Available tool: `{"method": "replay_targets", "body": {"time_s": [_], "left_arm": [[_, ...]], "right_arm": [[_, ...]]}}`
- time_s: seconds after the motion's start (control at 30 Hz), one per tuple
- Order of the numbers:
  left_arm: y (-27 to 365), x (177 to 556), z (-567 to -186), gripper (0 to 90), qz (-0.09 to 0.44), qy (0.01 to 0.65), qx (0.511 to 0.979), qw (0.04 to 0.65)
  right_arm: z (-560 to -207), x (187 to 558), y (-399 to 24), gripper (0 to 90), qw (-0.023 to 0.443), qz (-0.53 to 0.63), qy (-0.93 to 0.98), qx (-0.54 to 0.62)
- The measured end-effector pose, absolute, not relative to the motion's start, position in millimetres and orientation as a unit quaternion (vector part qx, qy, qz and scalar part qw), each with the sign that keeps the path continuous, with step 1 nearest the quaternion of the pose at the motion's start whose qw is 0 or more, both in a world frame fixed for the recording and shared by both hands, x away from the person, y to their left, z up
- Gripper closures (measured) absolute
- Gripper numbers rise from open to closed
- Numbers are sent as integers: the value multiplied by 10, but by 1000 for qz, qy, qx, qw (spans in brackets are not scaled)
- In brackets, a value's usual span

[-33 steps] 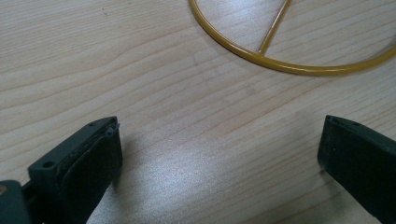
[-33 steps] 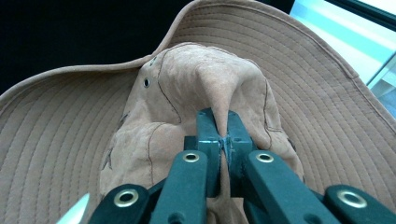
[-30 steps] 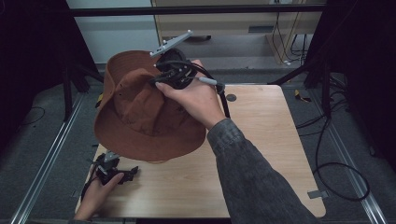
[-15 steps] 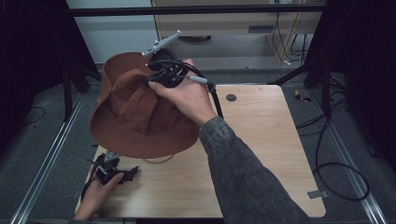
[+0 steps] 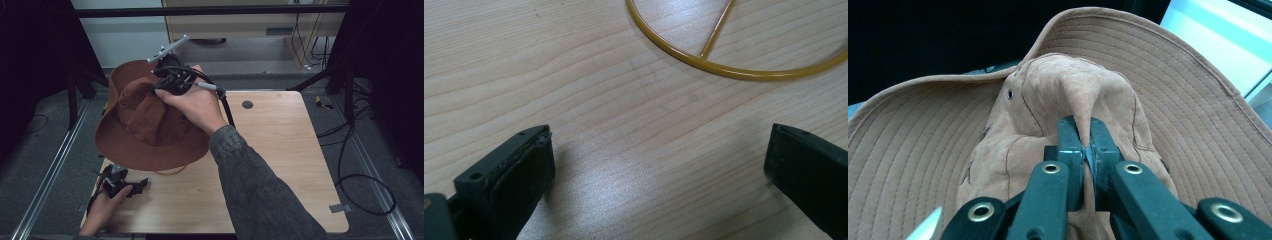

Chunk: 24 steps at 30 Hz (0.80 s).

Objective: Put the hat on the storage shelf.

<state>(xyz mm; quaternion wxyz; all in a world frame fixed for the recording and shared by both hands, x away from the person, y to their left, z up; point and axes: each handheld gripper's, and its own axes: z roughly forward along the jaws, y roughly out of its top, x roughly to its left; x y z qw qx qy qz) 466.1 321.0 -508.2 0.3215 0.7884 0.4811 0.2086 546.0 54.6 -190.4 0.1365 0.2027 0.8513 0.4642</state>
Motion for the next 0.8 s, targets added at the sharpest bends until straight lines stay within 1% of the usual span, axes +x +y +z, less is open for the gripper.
{"method": "replay_targets", "body": {"time_s": [0.8], "left_arm": [[3207, 4662, -5082, 0, 208, 480, 789, 322]], "right_arm": [[-2092, 5575, 659, 867, 120, 447, 861, 210]]}}
